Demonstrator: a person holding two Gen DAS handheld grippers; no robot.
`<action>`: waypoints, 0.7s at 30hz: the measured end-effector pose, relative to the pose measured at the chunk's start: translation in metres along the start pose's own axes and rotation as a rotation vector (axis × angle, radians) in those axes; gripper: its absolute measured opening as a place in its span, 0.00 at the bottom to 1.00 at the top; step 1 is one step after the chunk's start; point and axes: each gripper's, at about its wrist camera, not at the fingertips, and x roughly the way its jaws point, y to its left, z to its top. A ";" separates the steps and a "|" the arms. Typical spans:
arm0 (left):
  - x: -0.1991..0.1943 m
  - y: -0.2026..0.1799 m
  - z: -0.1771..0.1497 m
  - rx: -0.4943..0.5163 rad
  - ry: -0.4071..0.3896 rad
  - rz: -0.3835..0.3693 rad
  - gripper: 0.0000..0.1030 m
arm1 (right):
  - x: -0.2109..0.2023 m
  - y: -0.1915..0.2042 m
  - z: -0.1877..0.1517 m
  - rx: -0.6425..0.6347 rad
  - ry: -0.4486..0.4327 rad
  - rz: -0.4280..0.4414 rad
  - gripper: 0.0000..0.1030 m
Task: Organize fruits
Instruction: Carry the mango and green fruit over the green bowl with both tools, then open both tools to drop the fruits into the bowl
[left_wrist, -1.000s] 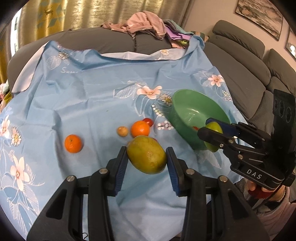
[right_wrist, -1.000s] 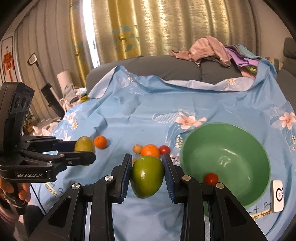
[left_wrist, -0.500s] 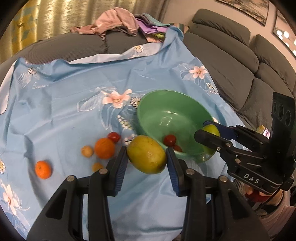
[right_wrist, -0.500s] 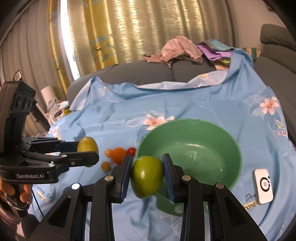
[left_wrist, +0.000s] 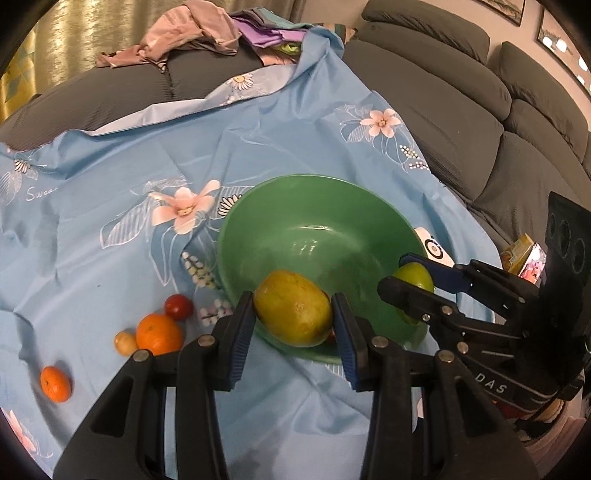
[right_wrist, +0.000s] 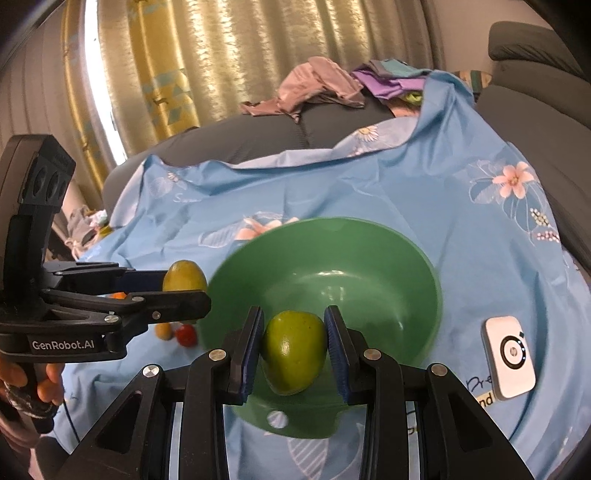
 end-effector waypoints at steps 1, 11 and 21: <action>0.004 -0.001 0.001 0.006 0.007 0.002 0.40 | 0.001 -0.001 0.000 0.001 0.002 -0.003 0.35; 0.032 -0.010 0.004 0.064 0.070 0.025 0.41 | 0.007 -0.009 -0.002 -0.001 0.016 -0.038 0.35; 0.043 -0.011 0.001 0.082 0.102 0.058 0.41 | 0.014 -0.012 -0.005 -0.001 0.048 -0.051 0.35</action>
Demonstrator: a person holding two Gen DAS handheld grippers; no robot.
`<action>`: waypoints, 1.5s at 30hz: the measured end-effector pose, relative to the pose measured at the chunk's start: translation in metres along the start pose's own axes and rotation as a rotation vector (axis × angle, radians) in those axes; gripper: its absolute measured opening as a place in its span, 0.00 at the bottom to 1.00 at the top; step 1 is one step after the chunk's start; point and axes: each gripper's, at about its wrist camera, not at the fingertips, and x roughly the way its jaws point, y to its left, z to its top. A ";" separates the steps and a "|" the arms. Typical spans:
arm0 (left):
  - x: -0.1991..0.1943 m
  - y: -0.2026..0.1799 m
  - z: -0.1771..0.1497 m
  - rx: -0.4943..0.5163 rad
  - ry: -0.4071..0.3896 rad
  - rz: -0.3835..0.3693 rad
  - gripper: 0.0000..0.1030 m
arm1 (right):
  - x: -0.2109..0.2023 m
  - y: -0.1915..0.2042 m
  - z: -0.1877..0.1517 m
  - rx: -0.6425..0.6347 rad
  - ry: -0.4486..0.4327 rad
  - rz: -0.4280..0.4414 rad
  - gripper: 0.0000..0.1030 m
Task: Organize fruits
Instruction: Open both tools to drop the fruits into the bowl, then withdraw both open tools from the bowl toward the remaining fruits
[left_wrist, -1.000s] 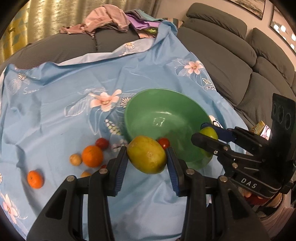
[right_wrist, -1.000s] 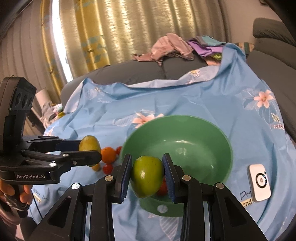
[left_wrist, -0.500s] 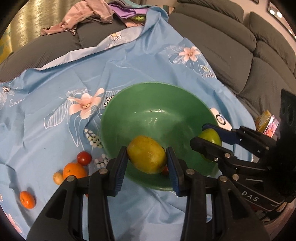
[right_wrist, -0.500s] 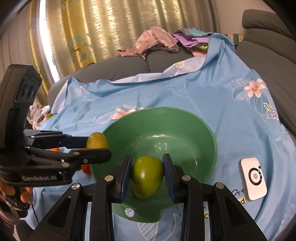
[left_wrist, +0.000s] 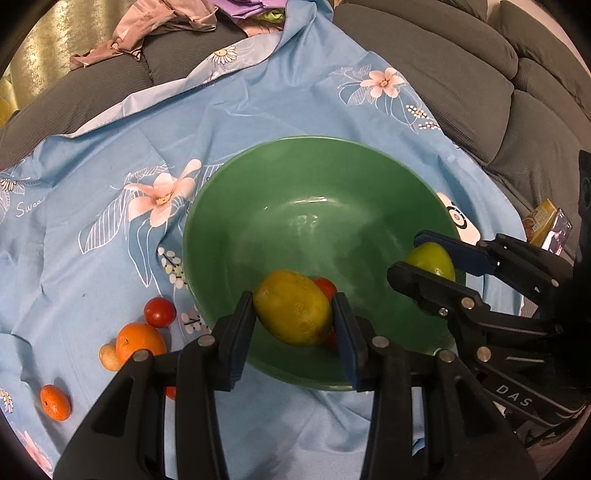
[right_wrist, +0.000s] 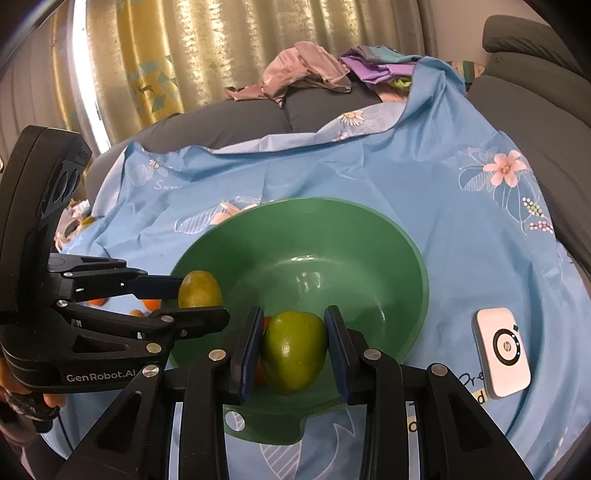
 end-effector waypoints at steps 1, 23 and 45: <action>0.000 0.000 0.000 -0.001 0.000 0.000 0.41 | 0.000 0.000 0.000 0.001 0.001 -0.002 0.35; -0.035 0.007 -0.017 -0.057 -0.050 0.045 0.81 | -0.019 0.007 0.000 0.008 -0.019 -0.028 0.35; -0.090 0.065 -0.100 -0.273 -0.079 0.136 0.83 | -0.036 0.068 -0.004 -0.110 -0.013 0.059 0.35</action>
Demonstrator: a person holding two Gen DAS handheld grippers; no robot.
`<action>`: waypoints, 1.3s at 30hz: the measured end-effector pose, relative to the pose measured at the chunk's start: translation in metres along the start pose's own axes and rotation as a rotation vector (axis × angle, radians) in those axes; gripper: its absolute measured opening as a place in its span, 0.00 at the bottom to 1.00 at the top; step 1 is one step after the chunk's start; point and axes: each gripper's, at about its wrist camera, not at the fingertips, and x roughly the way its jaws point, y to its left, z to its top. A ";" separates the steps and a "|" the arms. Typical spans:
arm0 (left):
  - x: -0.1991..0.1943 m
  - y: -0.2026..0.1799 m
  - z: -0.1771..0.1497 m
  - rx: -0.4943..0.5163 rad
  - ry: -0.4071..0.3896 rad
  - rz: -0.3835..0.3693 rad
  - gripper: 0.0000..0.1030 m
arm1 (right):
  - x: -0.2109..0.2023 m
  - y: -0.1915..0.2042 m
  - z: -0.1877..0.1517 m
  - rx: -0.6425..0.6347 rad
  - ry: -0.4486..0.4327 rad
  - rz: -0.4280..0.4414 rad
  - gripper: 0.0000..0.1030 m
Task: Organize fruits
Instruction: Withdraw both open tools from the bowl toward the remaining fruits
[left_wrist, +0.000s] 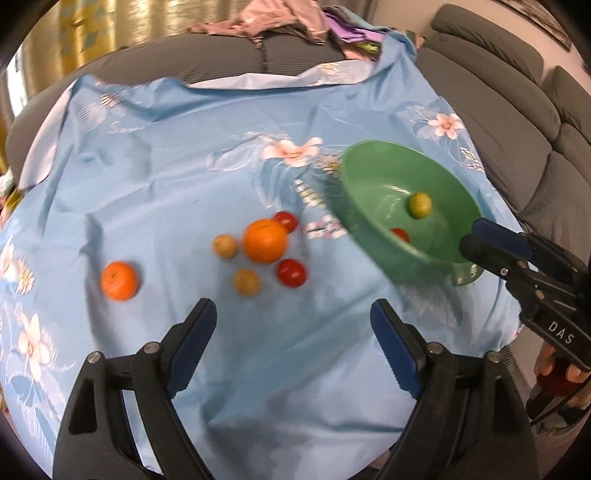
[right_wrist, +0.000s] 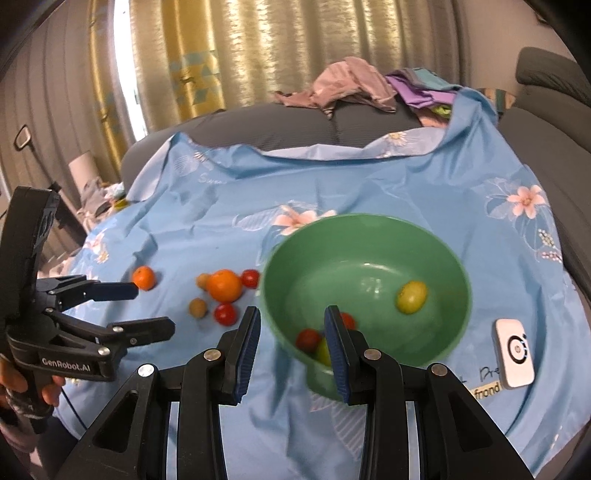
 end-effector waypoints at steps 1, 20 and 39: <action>-0.003 0.005 -0.005 -0.009 -0.002 0.010 0.83 | 0.001 0.004 -0.001 -0.008 0.003 0.008 0.35; -0.022 0.091 -0.073 -0.217 0.006 0.056 0.83 | 0.044 0.066 -0.015 -0.099 0.149 0.162 0.35; -0.014 0.131 -0.065 -0.204 -0.024 0.058 0.83 | 0.118 0.095 0.018 -0.227 0.207 0.054 0.35</action>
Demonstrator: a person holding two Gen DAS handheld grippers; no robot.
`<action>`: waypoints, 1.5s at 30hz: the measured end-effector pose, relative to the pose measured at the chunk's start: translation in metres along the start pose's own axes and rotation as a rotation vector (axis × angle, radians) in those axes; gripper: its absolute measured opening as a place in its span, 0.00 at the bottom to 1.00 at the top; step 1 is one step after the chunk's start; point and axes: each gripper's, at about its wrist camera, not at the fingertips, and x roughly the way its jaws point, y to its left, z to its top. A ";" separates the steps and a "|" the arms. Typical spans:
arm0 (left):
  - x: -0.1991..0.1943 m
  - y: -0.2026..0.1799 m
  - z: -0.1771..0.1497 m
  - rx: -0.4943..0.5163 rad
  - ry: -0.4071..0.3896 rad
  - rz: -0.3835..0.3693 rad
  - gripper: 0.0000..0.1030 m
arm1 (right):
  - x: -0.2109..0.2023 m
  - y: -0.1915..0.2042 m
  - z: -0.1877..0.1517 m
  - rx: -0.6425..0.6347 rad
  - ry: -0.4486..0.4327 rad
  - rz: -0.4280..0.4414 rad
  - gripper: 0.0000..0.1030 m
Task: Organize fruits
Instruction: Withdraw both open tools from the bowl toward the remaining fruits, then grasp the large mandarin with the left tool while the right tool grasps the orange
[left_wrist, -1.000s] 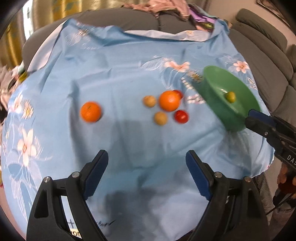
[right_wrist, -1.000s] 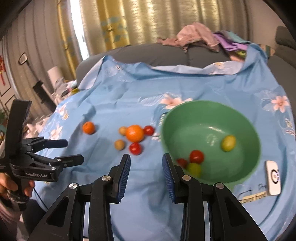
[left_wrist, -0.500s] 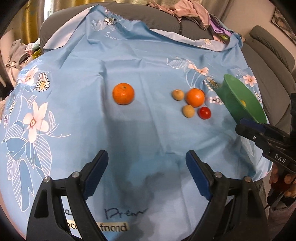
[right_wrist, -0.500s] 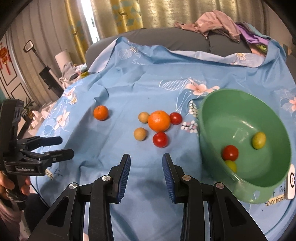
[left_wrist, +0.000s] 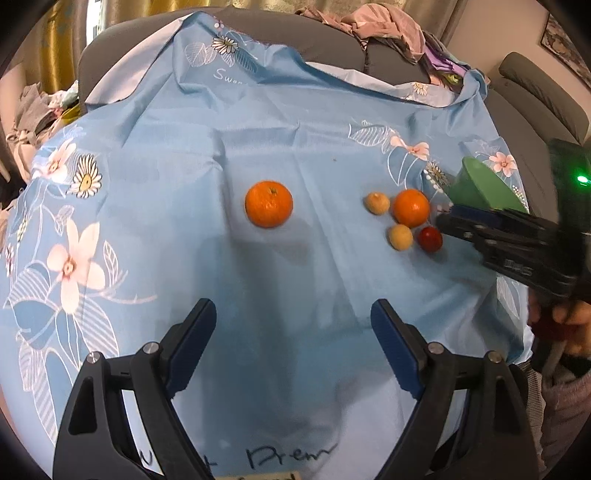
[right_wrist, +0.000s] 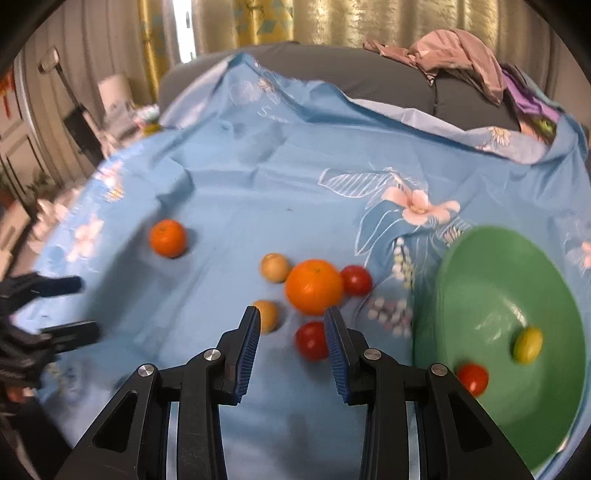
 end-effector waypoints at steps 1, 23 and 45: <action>0.001 0.001 0.002 0.004 -0.001 0.000 0.83 | 0.006 0.001 0.003 -0.013 0.010 -0.012 0.35; 0.040 0.006 0.055 0.084 0.011 0.006 0.83 | 0.052 0.000 0.029 -0.119 0.101 -0.121 0.43; 0.098 -0.002 0.073 0.227 0.071 0.191 0.48 | 0.009 -0.011 0.007 0.030 -0.047 0.125 0.43</action>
